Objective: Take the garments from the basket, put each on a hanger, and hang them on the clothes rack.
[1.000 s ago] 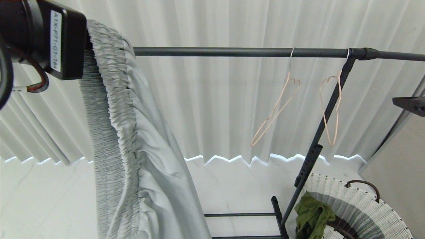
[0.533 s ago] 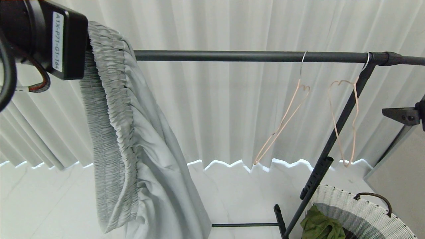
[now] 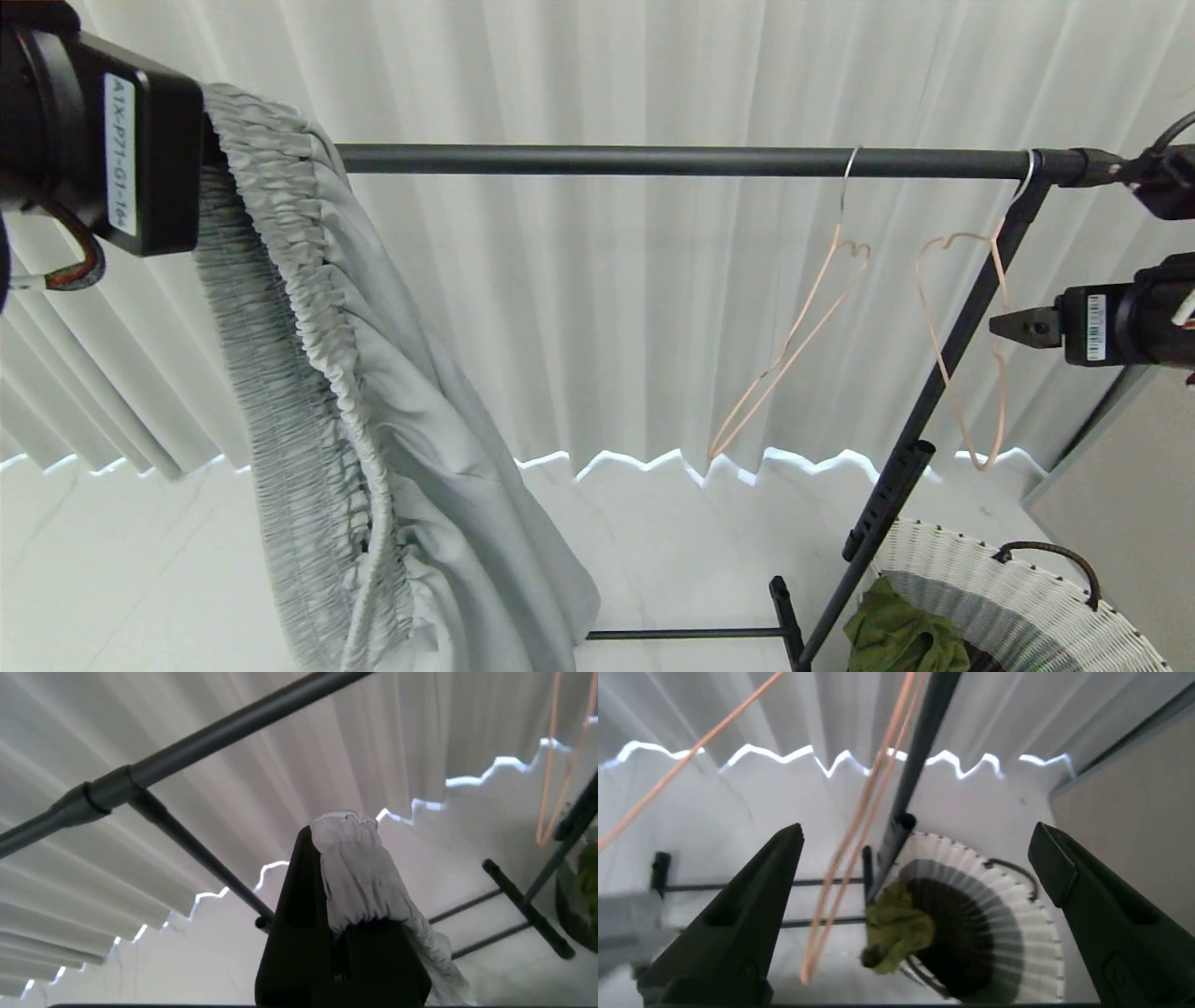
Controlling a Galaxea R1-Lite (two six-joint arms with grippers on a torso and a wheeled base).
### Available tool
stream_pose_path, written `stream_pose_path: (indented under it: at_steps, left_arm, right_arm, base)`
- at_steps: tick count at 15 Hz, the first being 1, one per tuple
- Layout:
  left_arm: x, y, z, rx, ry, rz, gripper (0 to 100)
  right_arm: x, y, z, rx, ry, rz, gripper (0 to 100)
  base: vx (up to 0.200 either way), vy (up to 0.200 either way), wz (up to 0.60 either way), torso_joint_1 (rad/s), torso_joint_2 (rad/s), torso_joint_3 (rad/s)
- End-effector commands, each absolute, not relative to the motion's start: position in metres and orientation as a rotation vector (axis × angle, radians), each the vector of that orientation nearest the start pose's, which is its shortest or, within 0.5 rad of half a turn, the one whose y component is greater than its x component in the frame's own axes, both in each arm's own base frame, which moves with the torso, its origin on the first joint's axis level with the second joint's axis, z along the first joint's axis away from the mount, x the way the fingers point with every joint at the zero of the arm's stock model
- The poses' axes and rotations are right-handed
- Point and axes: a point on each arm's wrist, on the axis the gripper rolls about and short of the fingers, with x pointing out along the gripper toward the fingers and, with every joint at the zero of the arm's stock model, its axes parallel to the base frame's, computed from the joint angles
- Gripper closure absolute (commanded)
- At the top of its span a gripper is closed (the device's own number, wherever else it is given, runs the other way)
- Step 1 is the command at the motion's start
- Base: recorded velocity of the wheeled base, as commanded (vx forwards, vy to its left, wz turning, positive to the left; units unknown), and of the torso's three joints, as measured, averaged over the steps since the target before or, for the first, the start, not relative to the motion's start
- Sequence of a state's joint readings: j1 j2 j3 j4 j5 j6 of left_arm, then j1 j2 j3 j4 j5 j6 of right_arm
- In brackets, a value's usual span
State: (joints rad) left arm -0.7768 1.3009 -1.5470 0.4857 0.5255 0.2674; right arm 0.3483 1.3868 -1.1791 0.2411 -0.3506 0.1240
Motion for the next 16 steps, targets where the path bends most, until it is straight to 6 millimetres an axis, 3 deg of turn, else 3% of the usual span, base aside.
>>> stream_pose_path:
  at_steps: [1, 4, 10, 16]
  left_arm:
    - [0.127, -0.105, 0.382, 0.407, 0.151, -0.258, 100]
    - [0.128, -0.104, 0.381, 0.407, 0.154, -0.251, 100]
    - [0.129, -0.106, 0.381, 0.409, 0.156, -0.251, 100]
    - [0.129, -0.105, 0.381, 0.408, 0.155, -0.251, 100]
  right_arm:
    - [0.239, 0.078, 0.268, -0.027, 0.487, -0.045, 0]
    - [0.258, 0.081, 0.256, 0.021, 0.518, -0.078, 0]
    - [0.264, 0.065, 0.257, 0.038, 0.517, -0.135, 0]
    - [0.277, 0.075, 0.261, 0.044, 0.518, -0.112, 0]
  base:
    - [0.0, 0.0, 0.0, 0.0, 0.0, 0.0]
    - [0.0, 0.0, 0.0, 0.0, 0.0, 0.0]
    - [0.0, 0.0, 0.0, 0.0, 0.0, 0.0]
    - [0.0, 0.0, 0.0, 0.0, 0.0, 0.0]
